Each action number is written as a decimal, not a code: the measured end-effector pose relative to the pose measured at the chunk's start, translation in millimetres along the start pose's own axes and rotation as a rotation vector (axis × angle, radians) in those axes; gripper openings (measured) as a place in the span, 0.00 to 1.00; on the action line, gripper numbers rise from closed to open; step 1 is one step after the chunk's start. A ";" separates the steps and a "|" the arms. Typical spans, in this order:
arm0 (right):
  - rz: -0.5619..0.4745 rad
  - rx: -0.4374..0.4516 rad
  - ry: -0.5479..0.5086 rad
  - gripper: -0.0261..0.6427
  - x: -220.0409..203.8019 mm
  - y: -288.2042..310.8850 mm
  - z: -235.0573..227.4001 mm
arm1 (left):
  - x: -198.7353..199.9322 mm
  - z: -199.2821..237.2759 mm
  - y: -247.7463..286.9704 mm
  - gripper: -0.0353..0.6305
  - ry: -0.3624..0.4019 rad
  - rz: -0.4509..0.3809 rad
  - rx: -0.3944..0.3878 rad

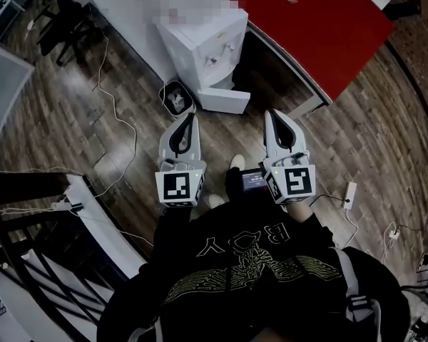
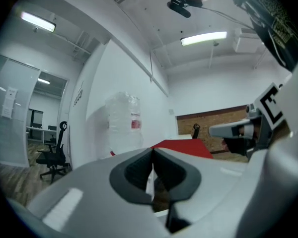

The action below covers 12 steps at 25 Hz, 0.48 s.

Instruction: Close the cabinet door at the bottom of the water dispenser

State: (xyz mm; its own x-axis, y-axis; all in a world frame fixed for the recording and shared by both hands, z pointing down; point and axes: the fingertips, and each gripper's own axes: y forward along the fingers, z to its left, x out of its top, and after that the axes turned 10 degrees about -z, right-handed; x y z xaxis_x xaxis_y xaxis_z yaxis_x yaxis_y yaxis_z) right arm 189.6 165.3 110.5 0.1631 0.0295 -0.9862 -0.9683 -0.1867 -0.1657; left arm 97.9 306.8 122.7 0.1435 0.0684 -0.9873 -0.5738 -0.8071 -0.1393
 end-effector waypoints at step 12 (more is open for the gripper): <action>-0.016 -0.002 0.045 0.03 -3.3 96.9 -78.2 | 13.7 22.5 128.1 0.06 0.056 -0.028 0.000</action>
State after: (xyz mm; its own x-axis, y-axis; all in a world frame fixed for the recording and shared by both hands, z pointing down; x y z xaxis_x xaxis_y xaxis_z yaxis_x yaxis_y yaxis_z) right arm 110.0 70.3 97.8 0.1871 -0.0121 -0.9823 -0.9652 -0.1884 -0.1815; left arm 8.2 217.5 89.6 0.2048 0.0579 -0.9771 -0.5692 -0.8050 -0.1670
